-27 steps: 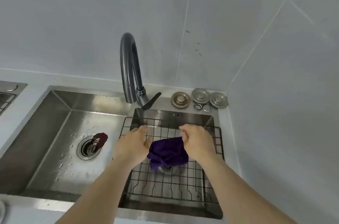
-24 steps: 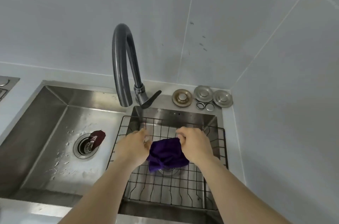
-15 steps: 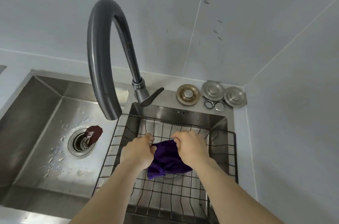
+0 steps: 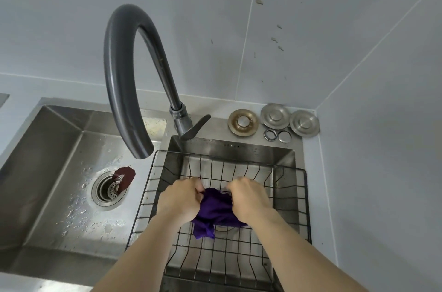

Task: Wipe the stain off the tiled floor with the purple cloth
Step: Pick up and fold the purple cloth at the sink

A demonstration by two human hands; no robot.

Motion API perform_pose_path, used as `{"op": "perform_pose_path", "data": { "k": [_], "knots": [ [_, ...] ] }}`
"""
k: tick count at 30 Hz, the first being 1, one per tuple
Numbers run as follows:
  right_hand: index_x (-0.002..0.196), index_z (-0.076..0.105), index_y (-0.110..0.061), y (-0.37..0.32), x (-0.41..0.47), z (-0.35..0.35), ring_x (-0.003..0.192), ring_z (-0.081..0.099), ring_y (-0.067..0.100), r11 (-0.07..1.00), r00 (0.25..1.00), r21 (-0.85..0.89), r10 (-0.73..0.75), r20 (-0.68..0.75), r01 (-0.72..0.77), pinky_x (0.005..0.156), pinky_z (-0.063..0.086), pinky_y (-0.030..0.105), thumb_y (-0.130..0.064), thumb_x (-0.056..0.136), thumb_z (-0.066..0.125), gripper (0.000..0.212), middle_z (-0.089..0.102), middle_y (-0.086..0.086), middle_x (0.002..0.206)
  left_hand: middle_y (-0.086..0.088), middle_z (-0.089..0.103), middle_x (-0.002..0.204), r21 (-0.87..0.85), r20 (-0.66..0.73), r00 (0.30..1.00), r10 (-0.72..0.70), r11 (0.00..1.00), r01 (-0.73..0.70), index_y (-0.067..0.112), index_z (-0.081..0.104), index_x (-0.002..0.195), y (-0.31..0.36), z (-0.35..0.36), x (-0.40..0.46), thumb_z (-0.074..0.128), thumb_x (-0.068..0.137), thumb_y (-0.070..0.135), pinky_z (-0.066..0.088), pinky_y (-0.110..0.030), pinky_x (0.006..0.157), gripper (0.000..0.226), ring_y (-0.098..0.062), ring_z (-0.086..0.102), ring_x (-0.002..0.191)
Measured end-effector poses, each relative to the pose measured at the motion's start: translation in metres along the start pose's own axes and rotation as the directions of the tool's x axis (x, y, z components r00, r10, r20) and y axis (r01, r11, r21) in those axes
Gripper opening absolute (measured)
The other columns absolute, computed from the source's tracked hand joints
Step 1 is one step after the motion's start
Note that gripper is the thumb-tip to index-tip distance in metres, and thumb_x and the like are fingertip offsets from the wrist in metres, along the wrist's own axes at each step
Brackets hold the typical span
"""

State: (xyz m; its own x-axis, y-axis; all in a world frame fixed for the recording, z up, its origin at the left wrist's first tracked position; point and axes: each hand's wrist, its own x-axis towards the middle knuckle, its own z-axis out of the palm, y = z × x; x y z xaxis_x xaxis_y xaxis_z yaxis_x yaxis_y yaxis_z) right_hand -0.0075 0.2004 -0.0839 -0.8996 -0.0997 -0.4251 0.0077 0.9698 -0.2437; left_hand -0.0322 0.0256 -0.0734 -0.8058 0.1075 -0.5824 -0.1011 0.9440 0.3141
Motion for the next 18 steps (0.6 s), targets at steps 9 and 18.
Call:
{"op": "perform_pose_path", "data": {
  "k": [9,18],
  "knots": [
    [0.114,0.069,-0.017,-0.012,-0.038,-0.030,0.108,0.059,0.024,0.999,0.969,-0.041,0.002,-0.247,-0.012,0.094,0.051,0.038,-0.007,0.087,0.070,0.029,0.065,0.004,0.113,0.008,0.070,0.112,0.044,-0.202,0.963,0.181,0.983,-0.176,0.031,0.061,0.114,0.002,-0.021,-0.042,0.045,0.103,0.025,0.051,-0.036,0.081,0.021,-0.019,0.066,0.098],
    [0.111,0.062,-0.024,-0.061,-0.131,-0.087,0.102,0.058,0.020,0.999,0.851,-0.015,0.023,-0.525,-0.036,0.083,0.053,0.037,-0.007,0.079,0.076,0.039,0.067,-0.002,0.107,0.006,0.060,0.089,0.121,-0.572,0.707,0.416,0.895,-0.428,0.022,0.065,0.106,-0.002,-0.075,-0.139,0.051,0.100,0.015,0.039,-0.031,0.071,0.016,-0.022,0.061,0.086]
  ]
}}
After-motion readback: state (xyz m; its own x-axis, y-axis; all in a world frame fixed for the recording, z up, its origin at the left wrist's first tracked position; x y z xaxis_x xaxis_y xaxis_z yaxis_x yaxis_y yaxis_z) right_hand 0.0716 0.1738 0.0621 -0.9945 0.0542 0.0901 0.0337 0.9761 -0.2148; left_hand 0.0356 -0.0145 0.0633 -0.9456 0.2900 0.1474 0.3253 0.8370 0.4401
